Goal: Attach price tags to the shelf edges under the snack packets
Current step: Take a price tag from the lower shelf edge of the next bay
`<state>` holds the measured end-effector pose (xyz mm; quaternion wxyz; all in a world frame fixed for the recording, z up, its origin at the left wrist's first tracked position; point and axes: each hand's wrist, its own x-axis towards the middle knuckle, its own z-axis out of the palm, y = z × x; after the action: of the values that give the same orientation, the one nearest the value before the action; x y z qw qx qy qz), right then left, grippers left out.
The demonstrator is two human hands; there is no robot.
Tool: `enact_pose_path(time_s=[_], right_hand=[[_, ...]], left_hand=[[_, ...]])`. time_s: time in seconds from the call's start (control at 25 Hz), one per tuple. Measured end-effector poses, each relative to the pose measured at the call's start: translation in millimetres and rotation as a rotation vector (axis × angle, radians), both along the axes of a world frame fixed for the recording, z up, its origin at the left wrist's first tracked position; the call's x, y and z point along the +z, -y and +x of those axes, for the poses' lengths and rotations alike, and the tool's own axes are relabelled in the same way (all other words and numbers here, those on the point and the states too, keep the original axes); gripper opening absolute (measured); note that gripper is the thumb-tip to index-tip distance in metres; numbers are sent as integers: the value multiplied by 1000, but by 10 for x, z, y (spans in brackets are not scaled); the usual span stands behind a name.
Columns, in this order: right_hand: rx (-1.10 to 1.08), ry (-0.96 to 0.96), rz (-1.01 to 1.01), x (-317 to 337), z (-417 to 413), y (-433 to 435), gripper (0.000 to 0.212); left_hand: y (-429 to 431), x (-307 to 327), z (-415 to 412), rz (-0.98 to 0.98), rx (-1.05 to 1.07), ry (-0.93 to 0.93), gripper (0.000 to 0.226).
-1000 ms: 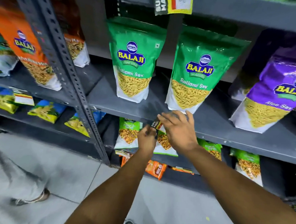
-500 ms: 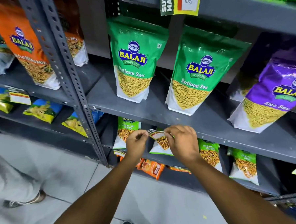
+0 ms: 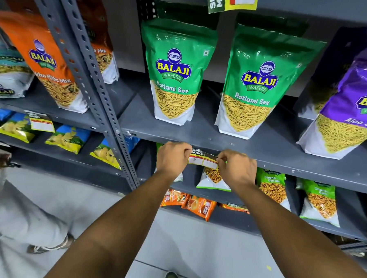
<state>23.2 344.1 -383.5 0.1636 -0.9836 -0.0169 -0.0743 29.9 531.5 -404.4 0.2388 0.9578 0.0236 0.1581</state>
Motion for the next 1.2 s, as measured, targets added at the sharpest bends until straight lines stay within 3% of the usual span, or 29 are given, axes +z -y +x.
enact_pose_path(time_s=[0.52,0.64,0.76,0.92,1.08,1.2], right_hand=[[-90,-41,49,-31,219,13,9],[-141,-109,92,16,294,34,26],[-121,-166,47,67,324,67,31],[5,-228,14,180,297,132,31],[177,-20,-115,548,247,288,36],[254,254,-69,1094,264,312,29]], left_hand=[[41,70,183,128,-55,19,10],[38,164,266,221,2,-67,22],[9,279,337,205,83,-149,37],[-4,396,306,288,4,-161,28],[-152,691,323,255,-110,-5,26],[-164,1213,407,18,-125,169,30]])
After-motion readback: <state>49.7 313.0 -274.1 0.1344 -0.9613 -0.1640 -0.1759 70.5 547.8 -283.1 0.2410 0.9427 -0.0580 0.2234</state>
